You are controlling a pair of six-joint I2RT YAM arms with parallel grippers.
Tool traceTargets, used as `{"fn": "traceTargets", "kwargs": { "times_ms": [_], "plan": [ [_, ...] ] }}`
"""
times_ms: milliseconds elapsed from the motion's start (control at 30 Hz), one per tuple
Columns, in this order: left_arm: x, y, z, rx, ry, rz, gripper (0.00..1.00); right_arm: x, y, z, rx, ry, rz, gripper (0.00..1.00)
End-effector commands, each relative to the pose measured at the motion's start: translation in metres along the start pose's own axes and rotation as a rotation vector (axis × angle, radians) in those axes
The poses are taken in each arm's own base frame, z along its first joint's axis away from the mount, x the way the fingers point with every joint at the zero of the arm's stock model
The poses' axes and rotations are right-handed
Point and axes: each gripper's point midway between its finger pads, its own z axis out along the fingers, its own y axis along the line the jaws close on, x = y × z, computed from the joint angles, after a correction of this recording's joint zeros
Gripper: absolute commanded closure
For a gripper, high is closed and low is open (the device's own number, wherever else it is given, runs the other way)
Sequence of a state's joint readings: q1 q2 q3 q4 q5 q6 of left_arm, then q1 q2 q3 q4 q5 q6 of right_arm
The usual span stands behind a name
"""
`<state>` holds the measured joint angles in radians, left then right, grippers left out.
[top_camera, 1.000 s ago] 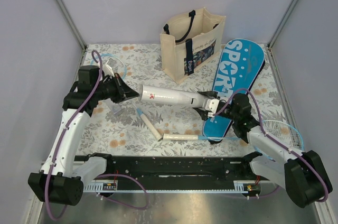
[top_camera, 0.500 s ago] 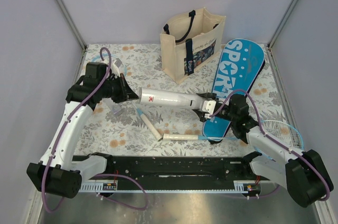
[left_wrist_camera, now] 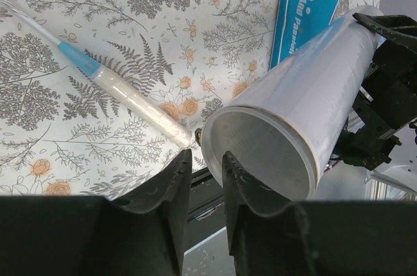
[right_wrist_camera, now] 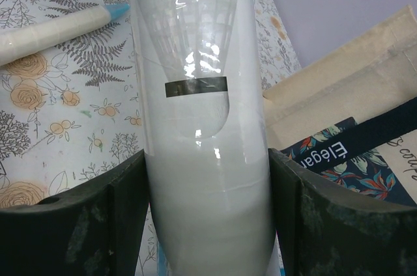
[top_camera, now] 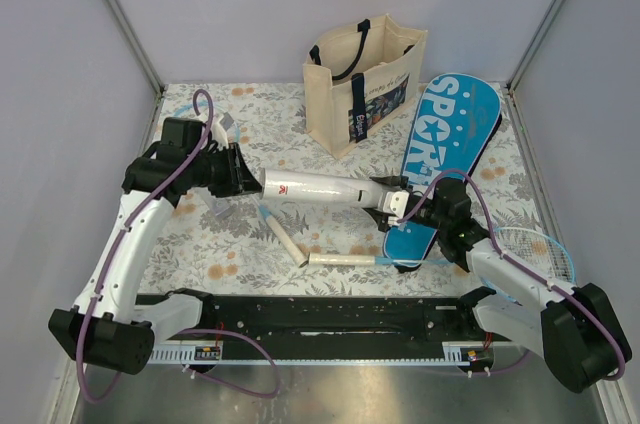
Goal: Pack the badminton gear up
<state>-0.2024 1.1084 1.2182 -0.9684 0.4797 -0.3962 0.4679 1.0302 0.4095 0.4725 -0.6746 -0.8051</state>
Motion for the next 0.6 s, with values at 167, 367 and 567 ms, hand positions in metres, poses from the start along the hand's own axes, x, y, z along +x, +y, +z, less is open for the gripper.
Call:
{"fn": "traceTargets", "kwargs": {
  "times_ms": [167, 367, 567],
  "plan": [
    [-0.014, -0.020, -0.018, 0.045, -0.077, 0.065, 0.58, -0.041, -0.018, 0.007, 0.011, -0.126, -0.075, 0.66],
    [-0.016, -0.031, -0.016, 0.123, -0.110, 0.072, 0.56, -0.046, -0.014, 0.009, -0.013, -0.146, -0.066, 0.66],
    [-0.017, -0.038, -0.011, 0.188, -0.127, 0.074, 0.55, -0.051, -0.010, 0.010, -0.030, -0.162, -0.063, 0.67]
  ]
}}
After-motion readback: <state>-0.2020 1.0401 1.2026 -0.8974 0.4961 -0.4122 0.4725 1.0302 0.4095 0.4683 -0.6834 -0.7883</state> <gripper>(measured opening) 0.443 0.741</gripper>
